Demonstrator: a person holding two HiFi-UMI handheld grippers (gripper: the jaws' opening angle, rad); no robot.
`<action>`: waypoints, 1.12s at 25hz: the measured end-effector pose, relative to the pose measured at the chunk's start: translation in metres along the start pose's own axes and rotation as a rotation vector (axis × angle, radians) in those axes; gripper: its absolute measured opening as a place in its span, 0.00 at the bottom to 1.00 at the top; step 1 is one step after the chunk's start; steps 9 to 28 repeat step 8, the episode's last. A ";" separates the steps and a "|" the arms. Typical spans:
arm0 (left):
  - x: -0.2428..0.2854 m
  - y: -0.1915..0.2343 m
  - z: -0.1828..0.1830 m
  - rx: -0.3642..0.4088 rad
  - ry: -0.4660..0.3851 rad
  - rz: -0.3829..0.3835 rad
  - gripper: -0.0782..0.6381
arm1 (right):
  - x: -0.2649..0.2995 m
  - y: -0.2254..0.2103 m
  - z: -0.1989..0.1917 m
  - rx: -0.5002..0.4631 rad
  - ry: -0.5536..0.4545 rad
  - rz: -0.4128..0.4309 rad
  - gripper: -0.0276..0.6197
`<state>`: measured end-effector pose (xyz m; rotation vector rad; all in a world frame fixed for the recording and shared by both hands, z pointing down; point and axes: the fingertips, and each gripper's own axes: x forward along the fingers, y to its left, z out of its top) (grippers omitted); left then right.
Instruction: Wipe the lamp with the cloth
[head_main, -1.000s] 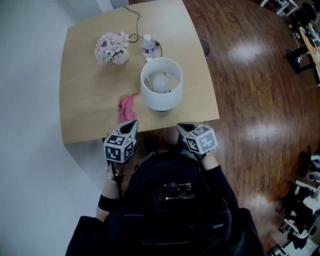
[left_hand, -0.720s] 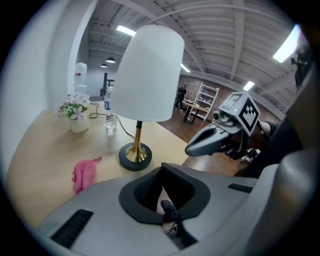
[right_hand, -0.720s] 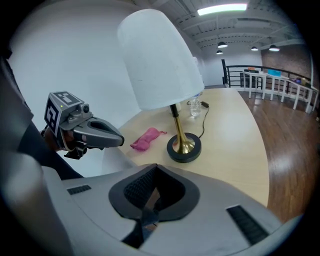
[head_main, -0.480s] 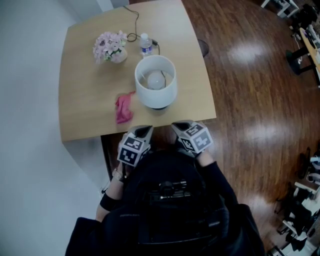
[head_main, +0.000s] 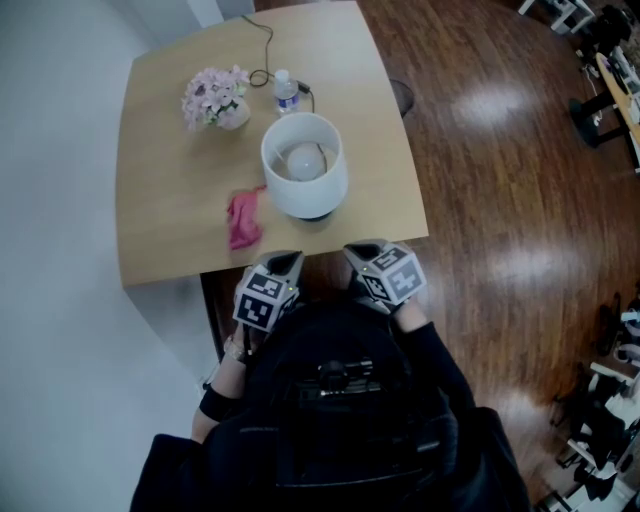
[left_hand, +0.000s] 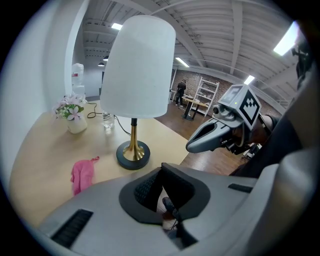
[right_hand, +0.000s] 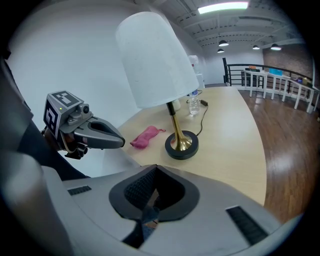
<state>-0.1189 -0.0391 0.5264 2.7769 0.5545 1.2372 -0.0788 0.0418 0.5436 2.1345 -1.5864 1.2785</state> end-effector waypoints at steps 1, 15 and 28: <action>0.000 -0.001 0.001 0.002 0.001 0.000 0.11 | -0.001 -0.001 0.000 0.001 -0.001 -0.002 0.04; 0.004 -0.003 0.003 0.011 0.009 -0.006 0.11 | -0.003 -0.004 0.000 -0.001 -0.001 -0.003 0.04; 0.004 -0.003 0.003 0.011 0.009 -0.006 0.11 | -0.003 -0.004 0.000 -0.001 -0.001 -0.003 0.04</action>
